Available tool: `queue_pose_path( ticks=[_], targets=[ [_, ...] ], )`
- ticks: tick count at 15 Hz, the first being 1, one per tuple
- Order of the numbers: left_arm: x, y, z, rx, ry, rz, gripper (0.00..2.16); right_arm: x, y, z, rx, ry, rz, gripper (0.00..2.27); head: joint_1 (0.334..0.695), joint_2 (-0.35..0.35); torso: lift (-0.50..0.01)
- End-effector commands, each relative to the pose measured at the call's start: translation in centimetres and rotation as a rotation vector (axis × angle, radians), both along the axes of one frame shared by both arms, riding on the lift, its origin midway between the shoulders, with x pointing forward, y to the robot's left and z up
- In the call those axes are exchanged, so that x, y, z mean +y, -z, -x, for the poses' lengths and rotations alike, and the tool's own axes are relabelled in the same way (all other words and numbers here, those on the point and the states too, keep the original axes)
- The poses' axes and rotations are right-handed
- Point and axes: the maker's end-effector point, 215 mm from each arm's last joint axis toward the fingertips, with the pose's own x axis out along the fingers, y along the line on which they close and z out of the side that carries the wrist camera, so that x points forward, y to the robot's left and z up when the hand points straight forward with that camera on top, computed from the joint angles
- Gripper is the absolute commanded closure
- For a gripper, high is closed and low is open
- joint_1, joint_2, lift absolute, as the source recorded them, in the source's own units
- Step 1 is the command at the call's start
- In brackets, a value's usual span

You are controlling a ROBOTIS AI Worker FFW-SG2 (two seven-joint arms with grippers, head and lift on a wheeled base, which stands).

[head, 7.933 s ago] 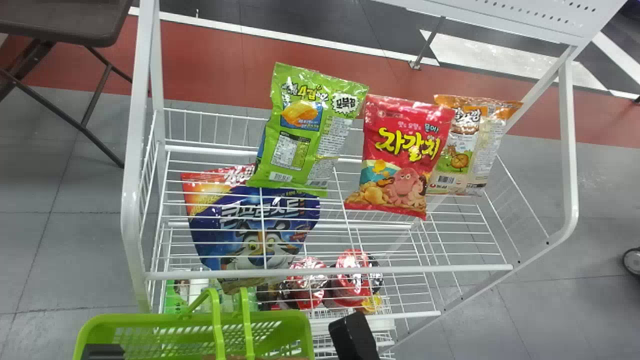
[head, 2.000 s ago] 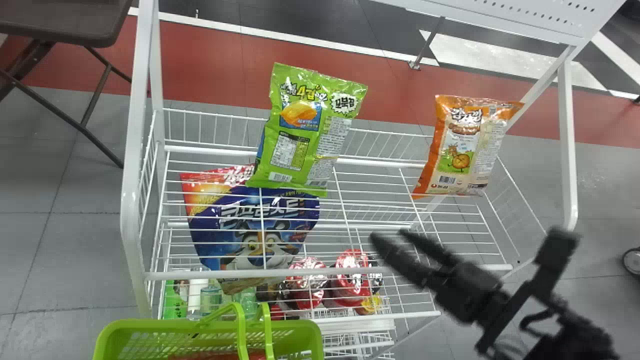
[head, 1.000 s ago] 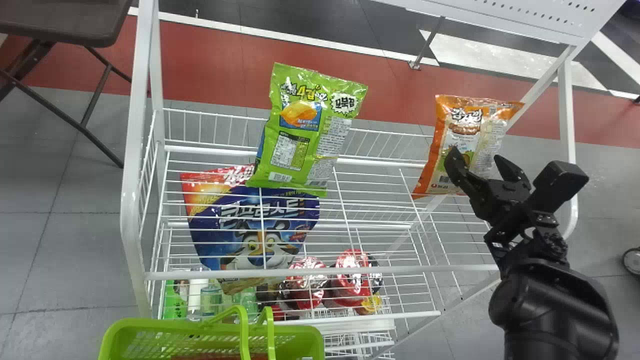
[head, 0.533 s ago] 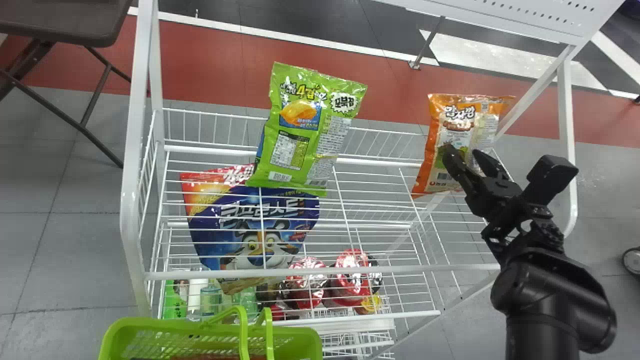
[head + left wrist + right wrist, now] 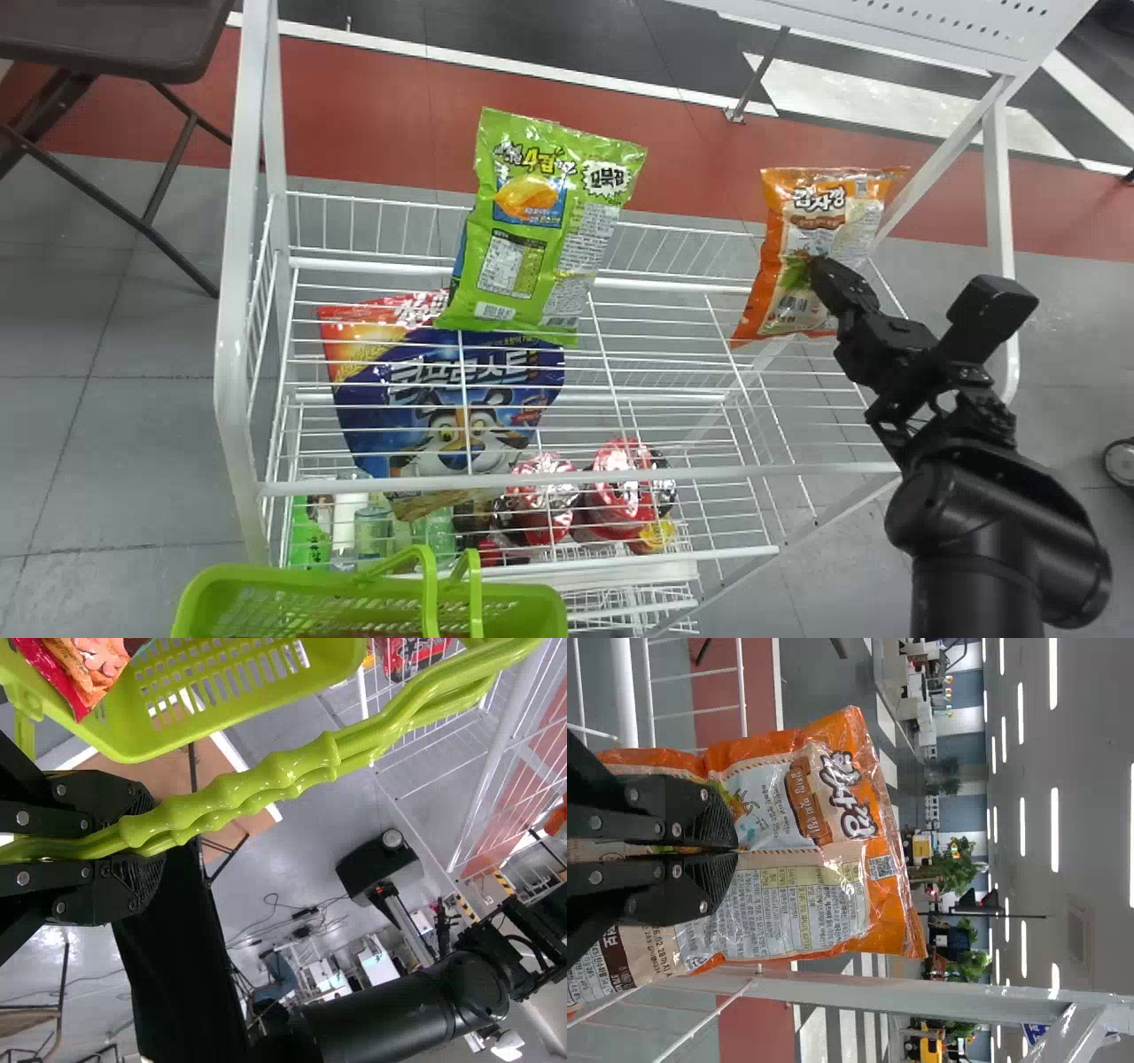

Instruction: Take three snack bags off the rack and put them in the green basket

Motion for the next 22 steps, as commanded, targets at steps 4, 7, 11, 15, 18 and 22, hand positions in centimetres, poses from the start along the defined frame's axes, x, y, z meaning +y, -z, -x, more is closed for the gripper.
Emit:
queue_pose_path(
  ticks=[4,7,11,15,18,22],
  targets=[
    [0.0,0.1,0.1,0.0,-0.003,-0.005,1.54,3.0,-1.7,5.1,-0.051,-0.045,-0.049,2.24,0.695,-0.35,-0.026],
    [-0.5,0.1,0.3,-0.001,0.005,-0.006,1.54,6.2,-6.1,9.1,-0.09,-0.097,-0.103,2.24,0.695,-0.35,-0.026],
    [-0.6,0.1,0.4,-0.005,0.009,-0.008,1.54,12.5,-7.6,13.9,0.04,-0.231,-0.284,2.24,0.695,-0.35,-0.026],
    [-0.7,0.0,0.3,-0.018,0.001,-0.002,1.54,22.0,-3.7,20.6,0.34,-0.466,-0.598,2.24,0.695,-0.35,-0.026],
    [-0.8,-0.1,0.1,-0.023,-0.005,-0.001,1.54,27.8,-2.0,25.7,0.547,-0.586,-0.791,2.24,0.695,-0.35,-0.026],
    [-0.9,-0.6,-0.3,-0.037,-0.011,0.01,1.54,29.3,-1.4,27.3,0.584,-0.622,-0.831,2.24,0.695,-0.35,-0.026]
  ],
)
